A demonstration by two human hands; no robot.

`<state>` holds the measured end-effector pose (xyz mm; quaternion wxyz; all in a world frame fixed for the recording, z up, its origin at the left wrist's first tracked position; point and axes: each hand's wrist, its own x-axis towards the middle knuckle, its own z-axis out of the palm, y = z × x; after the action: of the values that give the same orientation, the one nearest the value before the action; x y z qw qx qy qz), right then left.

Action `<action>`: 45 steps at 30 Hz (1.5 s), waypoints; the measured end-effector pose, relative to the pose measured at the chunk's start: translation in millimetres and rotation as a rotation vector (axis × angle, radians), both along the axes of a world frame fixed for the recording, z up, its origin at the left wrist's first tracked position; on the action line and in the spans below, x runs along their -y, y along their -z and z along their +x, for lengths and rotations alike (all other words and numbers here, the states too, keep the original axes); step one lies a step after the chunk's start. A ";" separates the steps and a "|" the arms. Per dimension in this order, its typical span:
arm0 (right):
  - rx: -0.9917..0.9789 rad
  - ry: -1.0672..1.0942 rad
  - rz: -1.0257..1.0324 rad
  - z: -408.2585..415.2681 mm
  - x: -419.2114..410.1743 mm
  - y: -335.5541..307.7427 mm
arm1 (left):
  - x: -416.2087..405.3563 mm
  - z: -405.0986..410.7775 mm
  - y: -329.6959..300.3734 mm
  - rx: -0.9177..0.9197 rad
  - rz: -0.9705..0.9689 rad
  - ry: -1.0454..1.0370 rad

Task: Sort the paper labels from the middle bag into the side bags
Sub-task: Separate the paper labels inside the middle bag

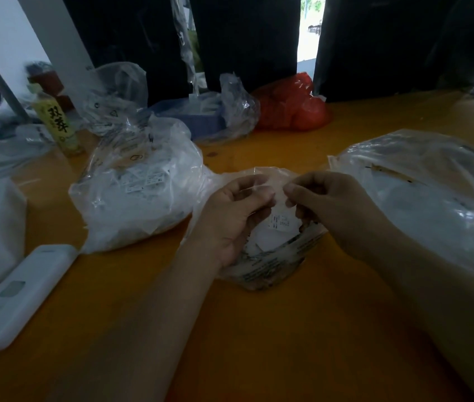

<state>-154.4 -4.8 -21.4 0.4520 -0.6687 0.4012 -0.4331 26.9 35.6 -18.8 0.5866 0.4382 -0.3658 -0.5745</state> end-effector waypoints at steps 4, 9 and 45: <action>-0.014 0.037 -0.086 1.8 -0.5 0.0 | 0.4 -2.1 0.3 -0.008 0.000 0.026; -0.102 0.036 -0.108 5.2 -4.7 -1.5 | 1.0 -3.6 -2.1 -0.060 -0.056 0.018; -0.112 0.248 -0.074 0.5 3.3 -0.6 | 2.8 5.8 -4.9 -0.304 -0.026 -0.142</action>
<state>-153.8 -8.1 -20.8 0.3470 -0.6532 0.4892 -0.4622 32.8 32.8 -13.9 0.6799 0.3635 -0.2482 -0.5865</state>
